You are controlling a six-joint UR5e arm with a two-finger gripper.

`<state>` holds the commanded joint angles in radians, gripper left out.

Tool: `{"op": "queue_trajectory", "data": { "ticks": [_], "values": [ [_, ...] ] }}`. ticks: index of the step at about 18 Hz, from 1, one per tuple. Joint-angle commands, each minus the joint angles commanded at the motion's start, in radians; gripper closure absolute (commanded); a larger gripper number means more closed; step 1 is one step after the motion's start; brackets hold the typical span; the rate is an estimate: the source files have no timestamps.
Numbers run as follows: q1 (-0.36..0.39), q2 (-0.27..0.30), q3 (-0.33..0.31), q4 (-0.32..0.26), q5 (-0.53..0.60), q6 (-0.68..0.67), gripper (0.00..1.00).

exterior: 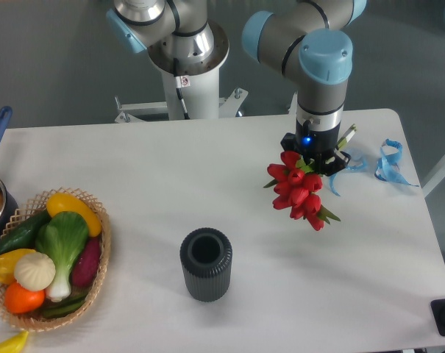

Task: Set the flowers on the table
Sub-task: 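Lower the gripper holding the red tulips toward the table surface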

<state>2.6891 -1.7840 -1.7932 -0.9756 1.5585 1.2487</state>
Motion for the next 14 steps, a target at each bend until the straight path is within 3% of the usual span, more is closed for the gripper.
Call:
{"op": "queue_trajectory", "data": {
  "ticks": [7, 10, 14],
  "values": [
    [-0.035, -0.044, -0.003, 0.002, 0.048, -0.006, 1.0],
    [-0.044, -0.052, -0.012, 0.006, 0.046, -0.092, 1.0],
    [-0.057, -0.068, -0.014, 0.008, 0.045, -0.103, 1.0]
  ]
}}
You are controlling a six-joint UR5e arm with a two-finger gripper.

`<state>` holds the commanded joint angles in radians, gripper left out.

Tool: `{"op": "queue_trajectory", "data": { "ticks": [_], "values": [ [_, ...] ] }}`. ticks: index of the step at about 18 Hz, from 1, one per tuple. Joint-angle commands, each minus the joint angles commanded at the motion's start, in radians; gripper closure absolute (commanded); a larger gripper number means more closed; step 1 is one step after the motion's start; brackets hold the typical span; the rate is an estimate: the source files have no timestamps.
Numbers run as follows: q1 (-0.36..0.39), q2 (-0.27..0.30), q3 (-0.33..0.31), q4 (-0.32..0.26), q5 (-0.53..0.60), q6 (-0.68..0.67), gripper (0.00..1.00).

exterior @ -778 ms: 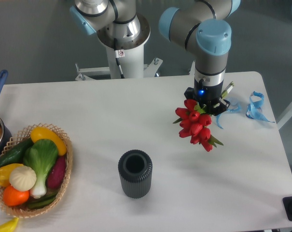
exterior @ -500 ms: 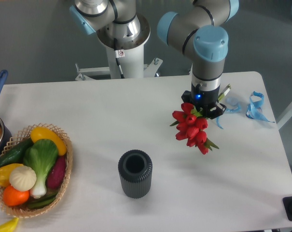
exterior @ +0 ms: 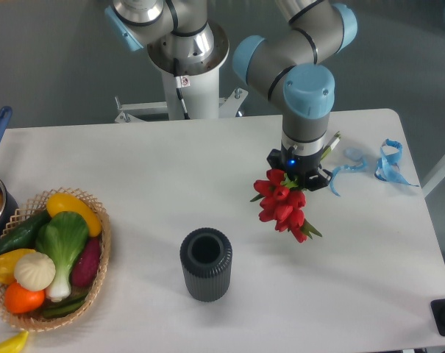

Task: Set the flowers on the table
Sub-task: 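Lower the gripper holding the red tulips toward the table surface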

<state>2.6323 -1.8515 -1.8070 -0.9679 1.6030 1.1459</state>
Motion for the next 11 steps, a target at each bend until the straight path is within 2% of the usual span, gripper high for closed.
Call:
{"op": "queue_trajectory", "data": {
  "ticks": [3, 4, 6, 7, 8, 11],
  "values": [
    [0.0, -0.005, -0.002, 0.002, 0.0, 0.0, 0.96],
    [0.0, -0.008, -0.003, 0.002, -0.002, 0.003, 0.88],
    [0.0, -0.014, -0.005, 0.0, -0.005, 0.006, 0.63],
    [0.0, -0.014, -0.009, 0.002, -0.005, 0.005, 0.44],
    [0.002, -0.011, -0.018, 0.005, -0.005, 0.0, 0.0],
    [0.002, -0.006, -0.028, 0.017, -0.006, 0.002, 0.0]
  ]
}}
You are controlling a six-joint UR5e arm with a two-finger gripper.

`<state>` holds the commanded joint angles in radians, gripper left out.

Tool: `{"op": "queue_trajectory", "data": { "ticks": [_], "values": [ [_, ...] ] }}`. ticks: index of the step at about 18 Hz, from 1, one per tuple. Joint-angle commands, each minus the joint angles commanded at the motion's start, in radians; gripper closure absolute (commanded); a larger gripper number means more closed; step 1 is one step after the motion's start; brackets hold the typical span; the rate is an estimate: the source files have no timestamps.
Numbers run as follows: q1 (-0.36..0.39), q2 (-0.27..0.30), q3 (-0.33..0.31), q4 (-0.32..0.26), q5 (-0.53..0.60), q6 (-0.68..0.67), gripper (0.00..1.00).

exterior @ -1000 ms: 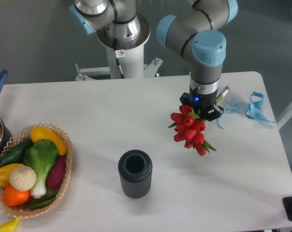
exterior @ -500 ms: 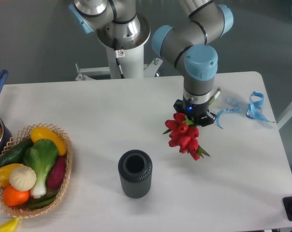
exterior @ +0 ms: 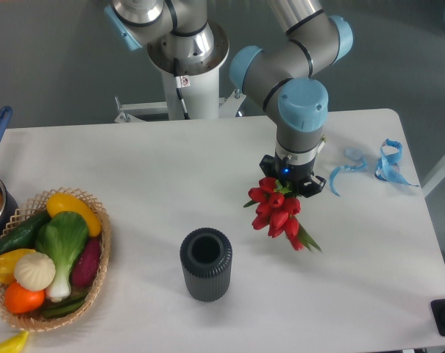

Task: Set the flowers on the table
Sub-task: 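Lower the gripper holding the red tulips toward the table surface, then open the gripper to release the red tulips onto the table, then raise the open gripper up away from the tulips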

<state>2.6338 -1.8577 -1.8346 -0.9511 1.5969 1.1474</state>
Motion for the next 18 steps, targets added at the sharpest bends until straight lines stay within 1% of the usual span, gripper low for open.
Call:
{"op": "queue_trajectory", "data": {
  "ticks": [2, 5, 9, 11, 15, 18],
  "values": [
    [0.0, 0.005, 0.006, 0.006, 0.002, 0.0, 0.0],
    [0.009, 0.023, 0.008, 0.038, 0.005, 0.003, 0.0],
    [0.024, 0.072, -0.011, 0.04, 0.005, 0.011, 0.0],
    [0.023, 0.083, -0.009, 0.041, 0.006, 0.011, 0.0],
    [0.025, 0.084, -0.009, 0.046, 0.005, 0.011, 0.0],
    [0.035, 0.081, -0.028, 0.046, 0.002, 0.012, 0.0]
  ]
}}
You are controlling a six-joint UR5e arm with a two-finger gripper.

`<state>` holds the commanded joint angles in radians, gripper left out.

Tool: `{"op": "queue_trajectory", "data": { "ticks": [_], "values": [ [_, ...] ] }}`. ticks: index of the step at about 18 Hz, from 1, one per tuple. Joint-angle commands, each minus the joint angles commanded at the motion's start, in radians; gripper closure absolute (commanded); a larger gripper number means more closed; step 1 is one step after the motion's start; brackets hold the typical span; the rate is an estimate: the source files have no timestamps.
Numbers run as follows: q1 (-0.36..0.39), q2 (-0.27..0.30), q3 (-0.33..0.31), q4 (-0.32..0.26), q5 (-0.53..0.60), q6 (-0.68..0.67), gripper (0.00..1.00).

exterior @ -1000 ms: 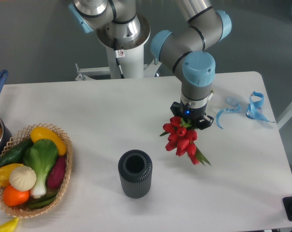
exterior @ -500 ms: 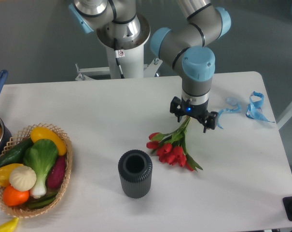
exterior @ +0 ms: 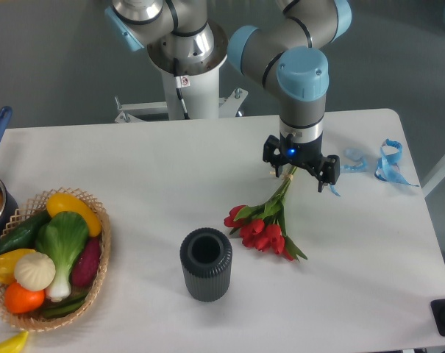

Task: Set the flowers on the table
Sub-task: 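Raise the open gripper up away from the tulips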

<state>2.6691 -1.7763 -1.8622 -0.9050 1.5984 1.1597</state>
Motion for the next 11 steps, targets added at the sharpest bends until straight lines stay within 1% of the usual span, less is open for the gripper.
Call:
{"op": "queue_trajectory", "data": {
  "ticks": [11],
  "values": [
    [0.011, 0.0, -0.012, 0.002, -0.003, -0.002, 0.0]
  ]
}}
